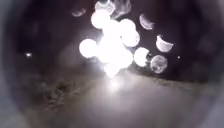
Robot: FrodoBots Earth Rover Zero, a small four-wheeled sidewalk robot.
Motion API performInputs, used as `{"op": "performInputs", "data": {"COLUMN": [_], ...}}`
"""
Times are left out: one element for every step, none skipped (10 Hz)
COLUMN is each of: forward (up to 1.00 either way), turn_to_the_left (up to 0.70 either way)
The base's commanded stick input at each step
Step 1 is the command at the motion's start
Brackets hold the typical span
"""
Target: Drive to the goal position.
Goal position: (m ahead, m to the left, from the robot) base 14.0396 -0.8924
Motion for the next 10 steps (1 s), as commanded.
{"op": "performInputs", "data": {"forward": [0.7, 0.7, 0.7, 0.7, 0.7, 0.7, 0.7, 0.7, 0.7, 0.7], "turn_to_the_left": [0.0, 0.0, 0.0, 0.0, 0.0, 0.0, 0.0, 0.0, 0.0, 0.0]}}
